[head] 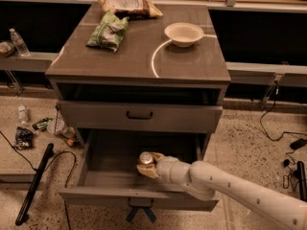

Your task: Pick coke can from middle drawer and place on counter

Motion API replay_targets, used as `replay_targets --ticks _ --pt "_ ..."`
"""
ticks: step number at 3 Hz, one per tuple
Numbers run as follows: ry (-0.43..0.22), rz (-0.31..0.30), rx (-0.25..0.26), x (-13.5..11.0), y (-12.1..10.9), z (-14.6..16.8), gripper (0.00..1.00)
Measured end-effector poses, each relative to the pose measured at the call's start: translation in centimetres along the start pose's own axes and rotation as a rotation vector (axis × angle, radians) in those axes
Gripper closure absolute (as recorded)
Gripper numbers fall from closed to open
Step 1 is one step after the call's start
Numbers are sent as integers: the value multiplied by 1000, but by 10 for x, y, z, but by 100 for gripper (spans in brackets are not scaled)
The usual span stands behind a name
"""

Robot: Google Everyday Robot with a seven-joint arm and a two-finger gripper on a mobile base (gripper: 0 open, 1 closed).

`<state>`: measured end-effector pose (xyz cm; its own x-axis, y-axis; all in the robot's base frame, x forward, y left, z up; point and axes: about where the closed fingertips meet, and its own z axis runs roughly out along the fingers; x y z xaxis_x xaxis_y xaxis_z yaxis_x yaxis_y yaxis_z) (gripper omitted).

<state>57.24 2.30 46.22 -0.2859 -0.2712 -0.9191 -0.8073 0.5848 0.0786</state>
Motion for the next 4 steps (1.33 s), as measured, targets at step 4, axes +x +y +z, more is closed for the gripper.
replay_targets --ticks 4 --pt "-125 -27 82 -201 5 -219 100"
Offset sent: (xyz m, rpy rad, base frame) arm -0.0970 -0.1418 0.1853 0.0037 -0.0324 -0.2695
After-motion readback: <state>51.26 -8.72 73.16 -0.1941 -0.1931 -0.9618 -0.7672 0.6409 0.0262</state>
